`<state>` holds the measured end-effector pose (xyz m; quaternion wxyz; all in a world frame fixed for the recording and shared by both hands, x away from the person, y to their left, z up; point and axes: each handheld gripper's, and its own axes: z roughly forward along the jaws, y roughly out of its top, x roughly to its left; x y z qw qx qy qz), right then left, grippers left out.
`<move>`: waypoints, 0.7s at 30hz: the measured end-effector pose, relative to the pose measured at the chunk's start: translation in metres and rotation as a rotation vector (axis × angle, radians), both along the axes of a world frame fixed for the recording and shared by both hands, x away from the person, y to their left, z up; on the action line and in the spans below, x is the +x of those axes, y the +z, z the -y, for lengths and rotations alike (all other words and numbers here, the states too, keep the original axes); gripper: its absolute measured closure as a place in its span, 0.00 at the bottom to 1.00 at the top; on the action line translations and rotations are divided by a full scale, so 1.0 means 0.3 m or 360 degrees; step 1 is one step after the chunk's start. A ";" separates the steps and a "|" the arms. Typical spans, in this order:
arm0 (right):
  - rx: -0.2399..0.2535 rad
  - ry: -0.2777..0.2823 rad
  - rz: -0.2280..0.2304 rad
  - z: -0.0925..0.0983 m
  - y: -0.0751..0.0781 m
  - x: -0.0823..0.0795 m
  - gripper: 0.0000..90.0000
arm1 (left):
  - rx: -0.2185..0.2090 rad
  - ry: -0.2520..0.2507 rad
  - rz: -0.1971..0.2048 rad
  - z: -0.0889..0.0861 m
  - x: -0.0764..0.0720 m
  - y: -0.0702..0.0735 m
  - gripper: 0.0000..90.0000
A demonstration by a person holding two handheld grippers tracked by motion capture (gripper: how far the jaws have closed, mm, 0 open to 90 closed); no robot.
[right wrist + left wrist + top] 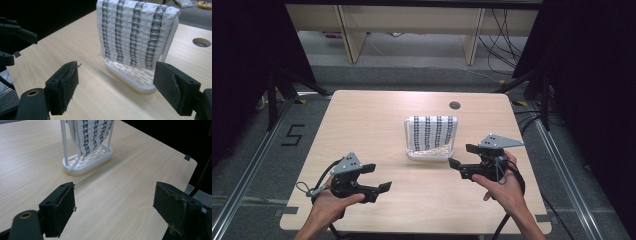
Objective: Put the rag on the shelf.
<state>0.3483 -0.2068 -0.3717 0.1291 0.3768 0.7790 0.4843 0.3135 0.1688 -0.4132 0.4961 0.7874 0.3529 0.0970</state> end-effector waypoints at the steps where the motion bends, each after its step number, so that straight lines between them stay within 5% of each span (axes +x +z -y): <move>1: -0.0005 0.0010 0.0012 0.001 -0.004 0.001 0.24 | 0.0010 0.0008 -0.0009 -0.001 -0.003 -0.002 0.19; 3: -0.0013 -0.0017 -0.0018 0.001 -0.002 -0.009 0.24 | 0.0002 -0.0001 -0.0007 -0.006 -0.005 -0.013 0.19; 4: -0.0040 -0.0018 0.0049 0.006 -0.007 -0.004 0.24 | -0.0001 0.0004 -0.0016 -0.008 -0.008 -0.015 0.19; 12: 0.0008 -0.0017 -0.0031 0.003 -0.036 -0.020 0.24 | 0.0014 0.0022 -0.0018 -0.027 -0.027 -0.037 0.19; 16: -0.0029 -0.0004 0.0018 0.009 -0.052 -0.022 0.24 | 0.0027 0.0025 -0.0011 -0.034 -0.042 -0.040 0.19; 17: -0.0008 -0.0017 -0.0034 0.006 -0.053 -0.031 0.24 | 0.0039 0.0036 -0.0016 -0.035 -0.047 -0.037 0.19; 19: -0.0052 -0.0004 0.0010 0.012 -0.059 -0.029 0.24 | 0.0021 0.0042 -0.0003 -0.034 -0.053 -0.043 0.19; 20: -0.0024 -0.0021 -0.0057 0.006 -0.061 -0.038 0.24 | 0.0040 0.0032 -0.0016 -0.037 -0.056 -0.044 0.19; 21: -0.0039 -0.0021 -0.0041 0.007 -0.064 -0.039 0.24 | 0.0040 0.0034 -0.0022 -0.036 -0.059 -0.049 0.19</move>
